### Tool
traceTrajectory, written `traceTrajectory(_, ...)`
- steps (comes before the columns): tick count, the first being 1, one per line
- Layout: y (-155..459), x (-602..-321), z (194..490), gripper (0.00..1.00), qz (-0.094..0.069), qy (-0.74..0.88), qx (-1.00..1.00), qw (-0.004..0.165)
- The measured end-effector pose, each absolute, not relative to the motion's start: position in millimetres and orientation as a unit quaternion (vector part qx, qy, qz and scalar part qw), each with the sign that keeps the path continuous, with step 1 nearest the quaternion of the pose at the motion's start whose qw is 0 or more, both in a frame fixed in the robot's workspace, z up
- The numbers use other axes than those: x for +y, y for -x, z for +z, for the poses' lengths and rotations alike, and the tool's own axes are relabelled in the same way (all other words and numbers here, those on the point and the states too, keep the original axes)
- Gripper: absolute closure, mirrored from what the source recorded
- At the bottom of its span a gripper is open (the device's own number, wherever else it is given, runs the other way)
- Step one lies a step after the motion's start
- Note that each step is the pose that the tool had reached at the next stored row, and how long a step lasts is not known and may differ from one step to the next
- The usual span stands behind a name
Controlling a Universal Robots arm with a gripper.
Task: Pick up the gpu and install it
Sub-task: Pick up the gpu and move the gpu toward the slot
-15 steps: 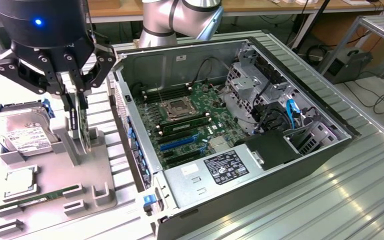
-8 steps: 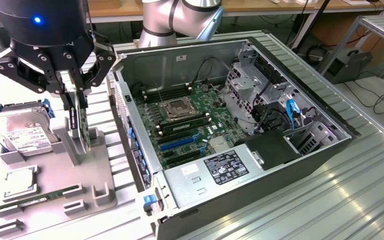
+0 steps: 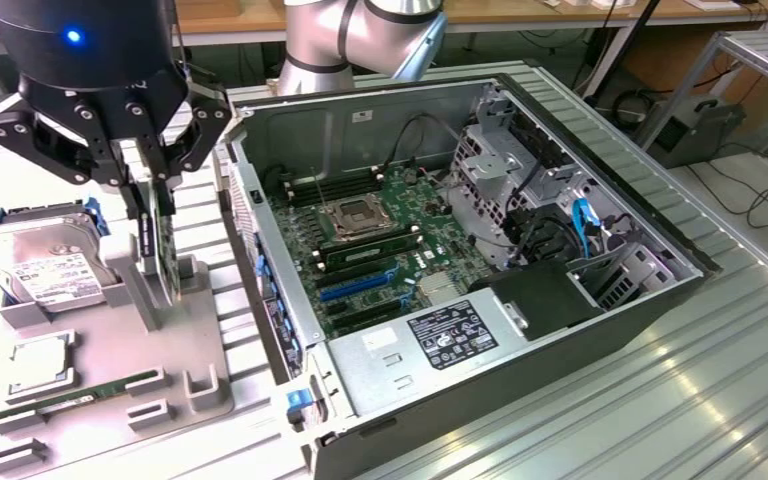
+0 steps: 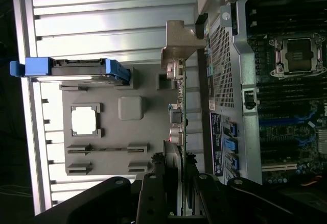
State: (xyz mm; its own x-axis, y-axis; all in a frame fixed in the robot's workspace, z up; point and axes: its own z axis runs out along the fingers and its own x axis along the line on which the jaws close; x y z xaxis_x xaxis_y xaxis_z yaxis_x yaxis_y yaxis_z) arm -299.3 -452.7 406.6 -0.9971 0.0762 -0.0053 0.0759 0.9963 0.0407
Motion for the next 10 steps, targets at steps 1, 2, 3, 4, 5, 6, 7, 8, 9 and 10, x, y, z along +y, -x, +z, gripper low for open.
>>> traceTrajectory(1,299.3,-452.7,406.9,0.74,0.02,-0.038,0.999,0.003)
traceTrajectory(2,299.3,-452.7,407.2,0.74,0.02,-0.038,0.999,0.003)
traceTrajectory(3,299.3,-452.7,407.4,0.74,0.02,-0.038,0.999,0.003)
traceTrajectory(4,299.3,-452.7,407.6,0.74,0.02,-0.038,0.999,0.003)
traceTrajectory(5,299.3,-452.7,407.8,0.74,0.02,-0.038,0.999,0.003)
traceTrajectory(6,299.3,-452.7,408.0,0.74,0.02,-0.038,0.999,0.003)
traceTrajectory(7,299.3,-452.7,408.2,0.74,0.02,-0.038,0.999,0.003)
traceTrajectory(8,299.3,-452.7,408.4,0.74,0.02,-0.038,0.999,0.003)
traceTrajectory(9,299.3,-452.7,408.6,0.74,0.02,-0.038,0.999,0.003)
traceTrajectory(10,299.3,-452.7,408.8,0.74,0.02,-0.038,0.999,0.003)
